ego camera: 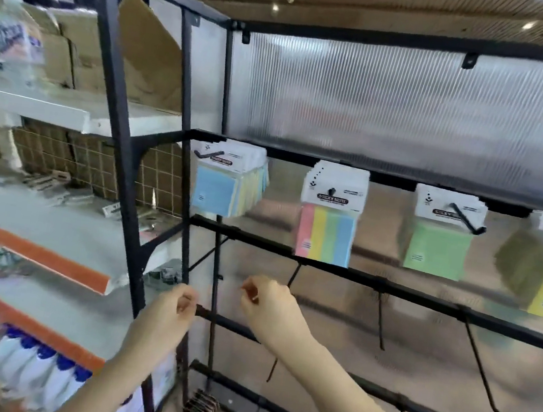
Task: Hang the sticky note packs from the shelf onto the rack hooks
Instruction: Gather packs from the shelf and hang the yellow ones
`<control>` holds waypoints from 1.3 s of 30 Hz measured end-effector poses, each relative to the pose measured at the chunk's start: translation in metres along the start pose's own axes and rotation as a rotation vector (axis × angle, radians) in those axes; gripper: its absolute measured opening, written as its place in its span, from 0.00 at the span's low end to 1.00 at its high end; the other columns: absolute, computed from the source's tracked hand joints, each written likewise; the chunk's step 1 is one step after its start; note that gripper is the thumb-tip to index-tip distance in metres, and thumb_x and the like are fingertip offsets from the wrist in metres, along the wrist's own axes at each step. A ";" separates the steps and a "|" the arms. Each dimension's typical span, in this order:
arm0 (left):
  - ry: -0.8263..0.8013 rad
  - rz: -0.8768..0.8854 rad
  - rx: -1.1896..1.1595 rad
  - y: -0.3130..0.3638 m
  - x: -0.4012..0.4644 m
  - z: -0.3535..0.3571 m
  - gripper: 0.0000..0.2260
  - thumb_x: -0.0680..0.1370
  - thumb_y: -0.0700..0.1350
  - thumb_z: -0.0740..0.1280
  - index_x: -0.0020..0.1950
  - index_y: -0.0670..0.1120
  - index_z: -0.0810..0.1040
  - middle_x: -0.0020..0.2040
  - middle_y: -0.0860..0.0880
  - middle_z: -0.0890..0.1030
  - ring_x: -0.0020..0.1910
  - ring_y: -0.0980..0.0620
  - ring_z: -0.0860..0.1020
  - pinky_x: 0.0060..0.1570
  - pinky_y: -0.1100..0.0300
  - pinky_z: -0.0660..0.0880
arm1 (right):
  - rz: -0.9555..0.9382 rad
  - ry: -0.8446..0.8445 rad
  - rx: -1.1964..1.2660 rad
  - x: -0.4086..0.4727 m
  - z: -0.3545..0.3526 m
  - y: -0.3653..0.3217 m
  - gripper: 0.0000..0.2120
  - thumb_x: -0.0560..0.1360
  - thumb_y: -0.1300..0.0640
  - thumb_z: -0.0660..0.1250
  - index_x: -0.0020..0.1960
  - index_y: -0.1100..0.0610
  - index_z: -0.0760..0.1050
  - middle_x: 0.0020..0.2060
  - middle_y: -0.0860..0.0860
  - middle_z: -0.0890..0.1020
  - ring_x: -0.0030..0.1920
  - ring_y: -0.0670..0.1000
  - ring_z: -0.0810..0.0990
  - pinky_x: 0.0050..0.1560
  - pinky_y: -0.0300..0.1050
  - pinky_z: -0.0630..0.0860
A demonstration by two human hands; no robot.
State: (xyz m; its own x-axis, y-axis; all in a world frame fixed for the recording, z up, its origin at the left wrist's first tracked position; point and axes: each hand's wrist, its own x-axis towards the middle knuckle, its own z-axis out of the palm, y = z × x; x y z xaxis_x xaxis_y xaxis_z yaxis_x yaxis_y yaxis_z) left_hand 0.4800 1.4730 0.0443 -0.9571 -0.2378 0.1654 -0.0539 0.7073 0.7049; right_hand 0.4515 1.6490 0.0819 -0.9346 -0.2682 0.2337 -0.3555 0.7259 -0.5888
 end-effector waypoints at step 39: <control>0.134 -0.475 0.164 -0.347 0.198 -0.246 0.10 0.78 0.38 0.60 0.55 0.46 0.78 0.47 0.46 0.83 0.44 0.47 0.81 0.50 0.50 0.78 | -0.150 -0.371 0.116 0.273 0.397 -0.260 0.11 0.78 0.53 0.59 0.54 0.58 0.74 0.53 0.55 0.79 0.53 0.57 0.77 0.45 0.43 0.67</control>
State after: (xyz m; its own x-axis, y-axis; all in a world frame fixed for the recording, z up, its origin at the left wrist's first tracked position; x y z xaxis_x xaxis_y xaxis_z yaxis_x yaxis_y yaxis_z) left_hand 0.3797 1.0164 0.0020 -0.7719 -0.6337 -0.0520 -0.5277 0.5928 0.6084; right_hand 0.2845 1.1355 -0.0080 -0.8059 -0.5906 0.0415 -0.4669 0.5909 -0.6579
